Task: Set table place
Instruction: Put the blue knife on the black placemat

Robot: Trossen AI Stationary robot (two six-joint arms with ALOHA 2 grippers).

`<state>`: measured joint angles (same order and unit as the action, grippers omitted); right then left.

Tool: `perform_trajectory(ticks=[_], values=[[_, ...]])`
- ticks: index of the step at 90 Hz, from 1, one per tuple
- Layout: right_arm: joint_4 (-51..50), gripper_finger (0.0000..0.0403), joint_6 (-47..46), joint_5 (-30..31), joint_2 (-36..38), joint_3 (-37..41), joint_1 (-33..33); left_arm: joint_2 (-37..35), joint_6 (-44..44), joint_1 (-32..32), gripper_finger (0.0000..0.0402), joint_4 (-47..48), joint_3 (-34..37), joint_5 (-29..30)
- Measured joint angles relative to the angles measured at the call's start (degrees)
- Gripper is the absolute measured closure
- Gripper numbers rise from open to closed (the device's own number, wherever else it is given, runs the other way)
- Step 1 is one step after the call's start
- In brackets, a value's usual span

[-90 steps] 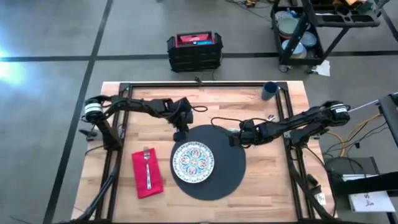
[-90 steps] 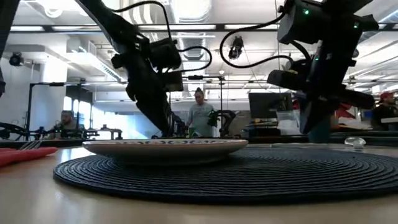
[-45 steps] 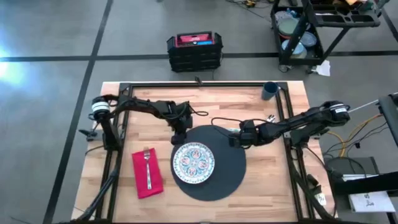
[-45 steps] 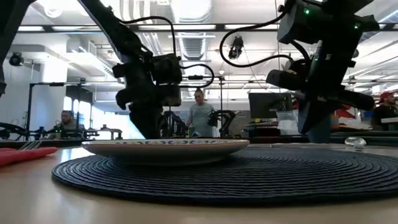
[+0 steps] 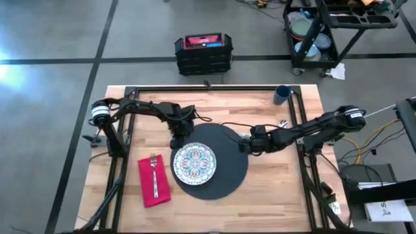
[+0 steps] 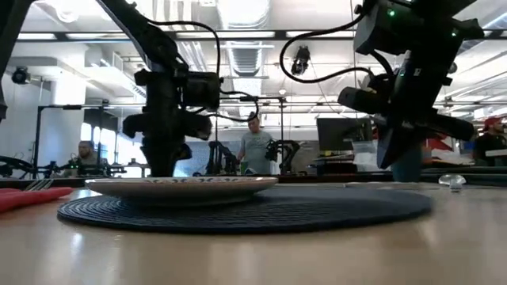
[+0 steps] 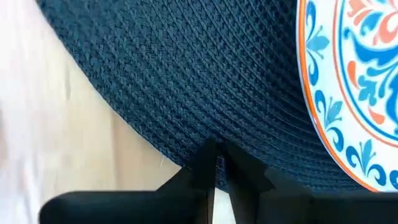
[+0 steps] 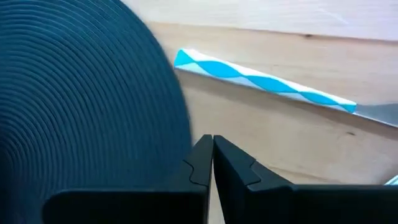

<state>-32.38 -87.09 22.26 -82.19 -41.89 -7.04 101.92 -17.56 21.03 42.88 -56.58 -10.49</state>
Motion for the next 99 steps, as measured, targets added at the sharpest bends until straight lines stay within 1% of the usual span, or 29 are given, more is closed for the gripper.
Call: perform_trajectory(ticks=[10, 18, 33, 38, 49, 59, 70, 76, 83, 99], values=[[0.0, 0.0403, -0.1, 0.5, 0.0, 0.0, 1.0, -2.2, 0.0, 0.7, 0.0381, 2.8, 0.0, 2.1], [-0.1, 0.0403, 0.2, 2.1, 0.0, 0.0, 2.5, -4.4, 0.1, 1.2, 0.0381, 4.1, 0.5, 3.8], [0.4, 0.0403, 4.9, 2.7, -0.5, 0.0, 9.1, -10.5, 2.7, 1.3, 0.0381, 2.9, 0.3, 3.5], [1.8, 0.0403, 7.8, 1.6, -1.2, 0.0, 11.6, -12.3, 3.3, 1.2, 0.0381, 1.9, 0.4, 2.8], [5.6, 0.0403, 13.7, -1.8, -3.1, -0.1, 16.1, -17.5, 4.9, 1.3, 0.0381, -1.9, 0.3, -1.2], [9.2, 0.0403, 16.7, -5.5, -5.5, 0.0, 18.1, -21.7, 7.0, 1.1, 0.0381, -6.0, 0.3, -2.9], [11.2, 0.0403, 17.2, -8.9, -8.1, 0.0, 17.0, -25.5, 8.6, 1.1, 0.0381, -9.5, 0.2, -3.6], [11.3, 0.0403, 15.8, -8.7, -8.9, -0.1, 15.2, -26.8, 9.1, 1.1, 0.0381, -9.6, 0.2, -3.6], [11.3, 0.0403, 13.5, -6.7, -9.3, -0.1, 12.2, -27.7, 9.3, 1.1, 0.0381, -10.3, 0.2, -3.6], [10.4, 0.0403, 6.7, -7.3, -8.8, -0.1, 4.8, -27.5, 9.6, 1.1, 0.0381, -10.3, 0.2, -3.6]])
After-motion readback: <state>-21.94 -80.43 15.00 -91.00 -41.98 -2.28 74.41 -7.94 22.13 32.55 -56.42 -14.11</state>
